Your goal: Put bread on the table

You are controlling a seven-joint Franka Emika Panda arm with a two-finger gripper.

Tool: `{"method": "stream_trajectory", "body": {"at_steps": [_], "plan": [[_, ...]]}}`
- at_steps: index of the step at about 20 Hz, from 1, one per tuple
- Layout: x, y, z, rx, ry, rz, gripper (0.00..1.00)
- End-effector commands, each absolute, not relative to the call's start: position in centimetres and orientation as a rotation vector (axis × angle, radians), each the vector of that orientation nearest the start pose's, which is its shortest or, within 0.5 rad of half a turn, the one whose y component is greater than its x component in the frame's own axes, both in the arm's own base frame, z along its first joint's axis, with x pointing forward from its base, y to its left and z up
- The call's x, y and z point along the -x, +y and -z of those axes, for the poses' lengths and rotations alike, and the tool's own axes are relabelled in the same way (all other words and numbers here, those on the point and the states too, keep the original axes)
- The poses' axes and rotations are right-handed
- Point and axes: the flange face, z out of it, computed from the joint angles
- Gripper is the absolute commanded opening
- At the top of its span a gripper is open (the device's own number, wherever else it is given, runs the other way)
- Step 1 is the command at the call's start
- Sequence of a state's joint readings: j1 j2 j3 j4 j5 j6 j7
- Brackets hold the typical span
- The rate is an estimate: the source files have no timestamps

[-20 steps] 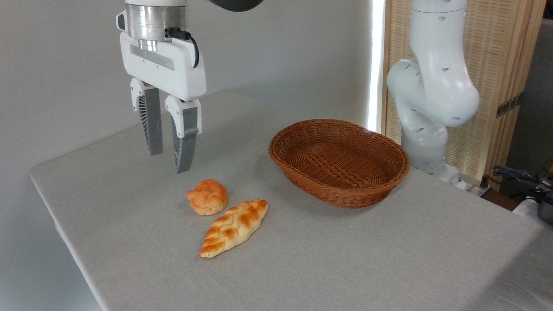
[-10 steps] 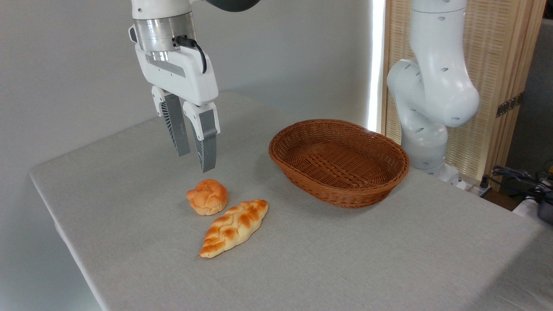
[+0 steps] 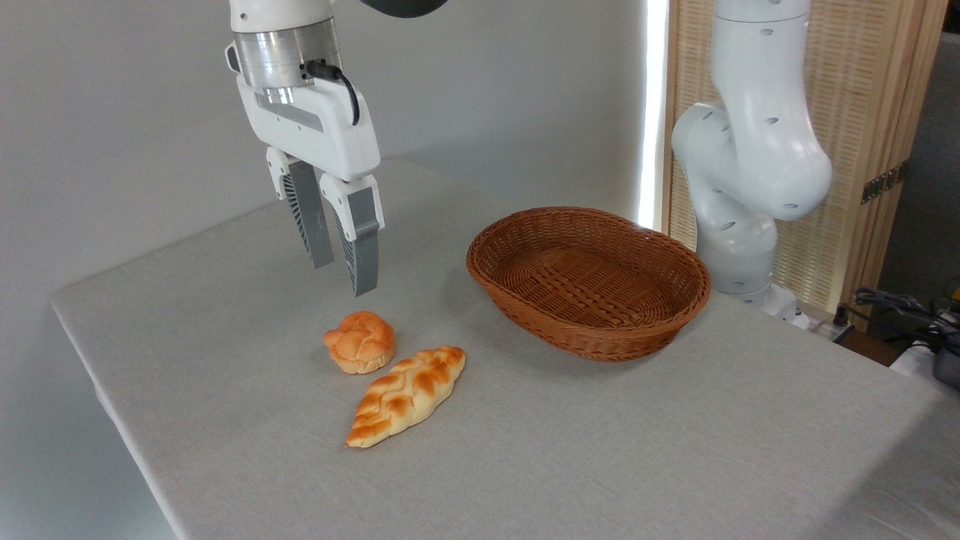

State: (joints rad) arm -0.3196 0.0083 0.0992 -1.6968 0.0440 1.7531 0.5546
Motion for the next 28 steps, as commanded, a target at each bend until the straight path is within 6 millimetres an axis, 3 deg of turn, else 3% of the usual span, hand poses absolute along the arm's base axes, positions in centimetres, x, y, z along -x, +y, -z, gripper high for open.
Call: {"method": "stream_trajectory", "body": {"at_steps": [1,6,14,16,28], "plan": [[-56.7,-12.1,-55.9,2.847,1.223,0.017,1.00],[-57.7,-11.6,-54.2,2.852,1.209,-0.015,1.00],[-57.5,-11.8,-55.4,2.849,1.212,0.018,1.00],[-57.3,-11.0,-56.2,2.858,1.194,0.040,1.00],[-56.9,-11.5,-57.1,2.851,1.203,0.061,1.00]]}}
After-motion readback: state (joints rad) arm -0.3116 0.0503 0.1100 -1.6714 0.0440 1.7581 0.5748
